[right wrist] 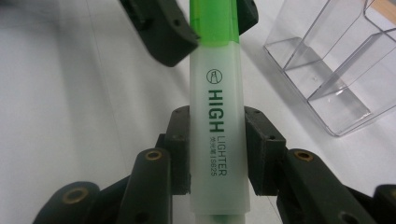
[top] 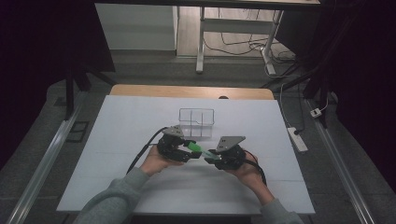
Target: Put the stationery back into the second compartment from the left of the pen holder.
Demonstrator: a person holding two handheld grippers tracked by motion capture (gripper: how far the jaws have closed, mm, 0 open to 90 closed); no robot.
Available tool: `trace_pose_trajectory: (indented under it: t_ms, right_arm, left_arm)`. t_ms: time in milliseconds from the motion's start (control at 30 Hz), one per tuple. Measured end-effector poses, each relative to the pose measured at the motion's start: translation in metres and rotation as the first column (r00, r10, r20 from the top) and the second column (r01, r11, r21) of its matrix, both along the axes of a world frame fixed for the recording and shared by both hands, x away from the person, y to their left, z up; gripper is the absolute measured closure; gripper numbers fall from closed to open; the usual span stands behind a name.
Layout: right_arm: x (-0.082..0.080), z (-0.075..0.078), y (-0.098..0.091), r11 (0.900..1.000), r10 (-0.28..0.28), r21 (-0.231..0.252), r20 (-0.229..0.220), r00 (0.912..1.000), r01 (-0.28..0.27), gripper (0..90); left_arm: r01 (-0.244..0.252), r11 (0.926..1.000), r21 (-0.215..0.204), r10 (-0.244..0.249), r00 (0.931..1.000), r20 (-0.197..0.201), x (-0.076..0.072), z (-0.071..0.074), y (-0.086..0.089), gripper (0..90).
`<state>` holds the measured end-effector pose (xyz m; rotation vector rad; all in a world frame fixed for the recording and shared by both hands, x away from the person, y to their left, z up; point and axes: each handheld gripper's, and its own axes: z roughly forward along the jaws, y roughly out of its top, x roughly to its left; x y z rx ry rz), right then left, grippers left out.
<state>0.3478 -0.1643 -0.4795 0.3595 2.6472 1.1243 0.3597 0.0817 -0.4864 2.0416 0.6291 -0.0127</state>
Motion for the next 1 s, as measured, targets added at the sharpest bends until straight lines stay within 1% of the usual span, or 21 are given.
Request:
trace_pose_trajectory:
  t_ms: [100,133,267,367,400,433,500,600,667,700,767,867,967,1000]
  right_arm:
    - [-0.0005,-0.0013,0.0014,0.9999,-0.012,-0.003,0.006,0.9999,0.012,64.9]
    - [-0.0011,-0.0012,0.0018,0.9998,-0.016,-0.010,0.017,0.9997,0.016,64.9]
    - [-0.0029,-0.0034,0.0036,0.9998,-0.017,-0.008,0.041,0.9990,0.017,64.9]
    - [-0.0029,-0.0055,0.0052,0.9993,-0.021,-0.029,0.047,0.9987,0.022,64.7]
    - [-0.0028,-0.0068,0.0060,0.9992,-0.018,-0.036,0.052,0.9985,0.020,64.6]
    - [-0.0030,-0.0077,0.0067,0.9987,-0.017,-0.047,0.053,0.9985,0.019,64.6]
    - [-0.0035,-0.0092,0.0082,0.9984,-0.015,-0.053,0.053,0.9985,0.018,64.5]
    - [-0.0048,-0.0096,0.0099,0.9979,-0.016,-0.062,0.067,0.9976,0.020,64.4]
    - [-0.0052,-0.0093,0.0101,0.9980,-0.016,-0.060,0.075,0.9970,0.020,64.4]
    - [-0.0054,-0.0088,0.0099,0.9980,-0.019,-0.059,0.079,0.9967,0.023,64.5]
    - [-0.0054,-0.0087,0.0096,0.9982,-0.019,-0.055,0.078,0.9967,0.024,64.8]
    - [-0.0051,-0.0097,0.0098,0.9986,-0.017,-0.049,0.070,0.9974,0.021,65.1]
    - [-0.0049,-0.0088,0.0090,0.9988,-0.020,-0.044,0.064,0.9977,0.023,64.7]
    - [-0.0046,-0.0086,0.0085,0.9990,-0.026,-0.034,0.060,0.9978,0.028,64.0]
  left_arm:
    - [-0.018,0.9998,-0.001,0.018,0.9997,-0.014,0.0012,-0.0004,0.0000,46.5]
    - [-0.021,0.9998,-0.005,0.021,0.9996,-0.020,0.0015,-0.0006,0.0000,46.4]
    - [-0.027,0.9990,-0.035,0.026,0.9987,-0.044,0.0027,0.0001,0.0012,49.3]
    - [-0.031,0.9987,-0.041,0.029,0.9979,-0.057,0.0025,0.0007,0.0004,52.6]
    - [-0.032,0.9982,-0.051,0.029,0.9977,-0.060,0.0021,0.0009,0.0003,54.7]
    - [-0.029,0.9979,-0.058,0.025,0.9976,-0.065,0.0021,0.0014,0.0004,57.6]
    - [-0.015,0.9973,-0.072,0.010,0.9971,-0.075,0.0019,0.0025,0.0008,60.7]
    - [0.010,0.9961,-0.088,-0.018,0.9961,-0.087,0.0008,0.0028,-0.0011,65.6]
    - [0.017,0.9951,-0.097,-0.025,0.9969,-0.074,-0.0013,0.0039,-0.0031,68.8]
    - [0.026,0.9945,-0.102,-0.034,0.9965,-0.077,-0.0018,0.0046,-0.0042,70.1]
    - [0.031,0.9949,-0.096,-0.037,0.9973,-0.064,-0.0037,0.0061,-0.0064,72.3]
    - [0.034,0.9962,-0.080,-0.039,0.9975,-0.059,-0.0044,0.0080,-0.0074,73.4]
    - [0.034,0.9955,-0.088,-0.040,0.9971,-0.065,-0.0037,0.0088,-0.0061,73.7]
    - [0.034,0.9953,-0.091,-0.040,0.9973,-0.062,-0.0036,0.0093,-0.0053,73.9]
